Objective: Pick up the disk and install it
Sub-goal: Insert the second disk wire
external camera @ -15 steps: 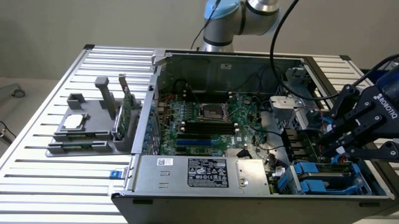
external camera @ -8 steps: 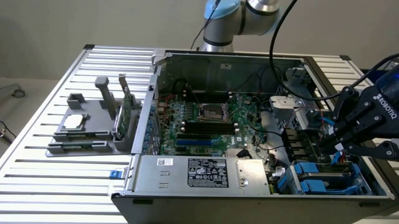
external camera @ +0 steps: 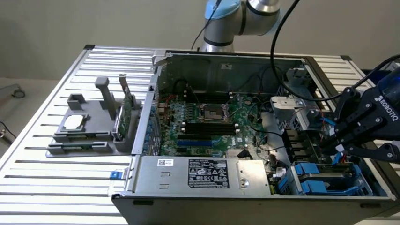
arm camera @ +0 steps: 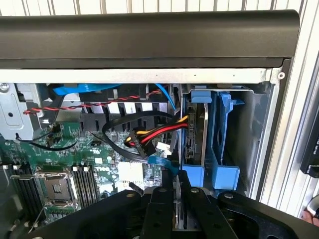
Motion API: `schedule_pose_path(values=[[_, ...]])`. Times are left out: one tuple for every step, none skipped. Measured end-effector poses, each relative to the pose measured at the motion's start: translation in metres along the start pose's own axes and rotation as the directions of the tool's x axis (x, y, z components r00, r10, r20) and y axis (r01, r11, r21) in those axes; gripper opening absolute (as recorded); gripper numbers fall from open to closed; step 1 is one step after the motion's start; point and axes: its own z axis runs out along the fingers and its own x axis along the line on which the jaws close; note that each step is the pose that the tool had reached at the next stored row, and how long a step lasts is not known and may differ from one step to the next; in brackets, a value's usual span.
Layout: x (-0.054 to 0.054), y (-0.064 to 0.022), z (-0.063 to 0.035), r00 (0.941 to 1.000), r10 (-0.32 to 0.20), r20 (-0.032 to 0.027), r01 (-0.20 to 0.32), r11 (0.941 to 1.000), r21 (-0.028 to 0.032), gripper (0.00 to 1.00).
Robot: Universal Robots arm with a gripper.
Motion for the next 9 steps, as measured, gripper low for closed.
schedule_pose_path(values=[[-0.0009,0.0007,0.0005,1.0000,0.000,-0.0021,0.000,1.0000,0.0006,0.16],[-0.0017,0.0015,0.0010,1.0000,-0.001,-0.0042,0.001,1.0000,0.0014,0.16],[-0.0025,0.0024,0.0015,1.0000,-0.001,-0.0061,0.002,1.0000,0.0025,0.16],[-0.0034,0.0030,0.0022,1.0000,-0.002,-0.0079,0.002,1.0000,0.0037,0.16],[-0.0045,0.0033,0.0029,1.0000,-0.002,-0.0093,0.002,1.0000,0.0047,0.16],[-0.0054,0.0036,0.0038,0.9999,-0.002,-0.0102,0.002,1.0000,0.0057,0.16],[-0.0062,0.0039,0.0047,0.9999,-0.002,-0.0110,0.003,1.0000,0.0069,0.16],[-0.0069,0.0042,0.0055,0.9999,-0.003,-0.0118,0.003,1.0000,0.0084,0.16],[-0.0075,0.0045,0.0062,0.9999,-0.003,-0.0124,0.003,0.9999,0.0103,0.16]])
